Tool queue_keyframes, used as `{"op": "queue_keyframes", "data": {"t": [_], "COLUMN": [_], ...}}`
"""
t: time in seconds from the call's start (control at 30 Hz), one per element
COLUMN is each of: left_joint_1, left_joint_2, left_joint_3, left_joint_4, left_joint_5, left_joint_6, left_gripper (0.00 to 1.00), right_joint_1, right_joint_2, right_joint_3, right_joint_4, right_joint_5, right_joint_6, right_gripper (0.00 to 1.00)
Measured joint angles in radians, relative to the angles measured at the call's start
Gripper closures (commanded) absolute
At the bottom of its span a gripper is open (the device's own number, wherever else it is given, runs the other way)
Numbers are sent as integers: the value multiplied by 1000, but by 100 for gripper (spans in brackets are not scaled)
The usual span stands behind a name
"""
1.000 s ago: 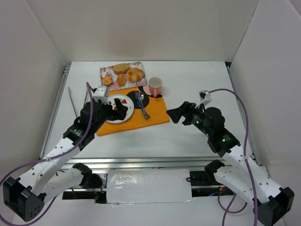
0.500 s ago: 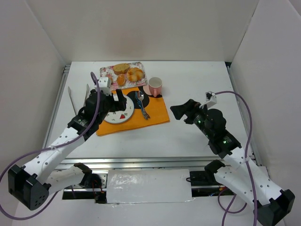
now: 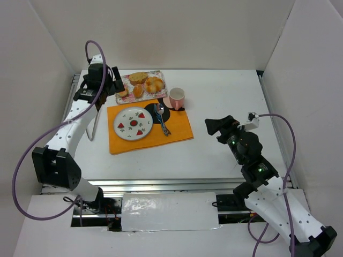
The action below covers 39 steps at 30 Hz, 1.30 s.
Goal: Place the bread
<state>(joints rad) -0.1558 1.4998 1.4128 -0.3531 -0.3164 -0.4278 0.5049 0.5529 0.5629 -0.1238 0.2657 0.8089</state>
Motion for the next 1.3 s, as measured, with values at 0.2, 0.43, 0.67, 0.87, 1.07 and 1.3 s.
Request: {"op": "queue_keyframes", "data": {"t": [0.2,0.43,0.67,0.87,1.07,1.3], "left_joint_1": [106,298,339,348,351,356], "left_joint_2": [42,57,243,275,229,212], "left_joint_3": [90,-150,-227,-229,-229,-208], "left_joint_4": [-108,-87,-83,-68,-28,-18], "left_joint_5": [16,114,218,233,235,171], "left_joint_6": [87,190,221,246,271,290], "left_gripper": [1,0,0,1,0,0], "right_joint_1": [0,0,0,0,0,0], "right_joint_2": [95,202,204,203,203,215], "right_joint_3": [2,21,39,39,39,40], "right_joint_4": [-12,-28,-26,-26,-26,-26], "right_joint_5": [-6,-10,-18,-18,-21,-46], "right_joint_6": [-14,-29,-45,-49,-52,-53], "right_gripper": [0,0,0,0,0,0]}}
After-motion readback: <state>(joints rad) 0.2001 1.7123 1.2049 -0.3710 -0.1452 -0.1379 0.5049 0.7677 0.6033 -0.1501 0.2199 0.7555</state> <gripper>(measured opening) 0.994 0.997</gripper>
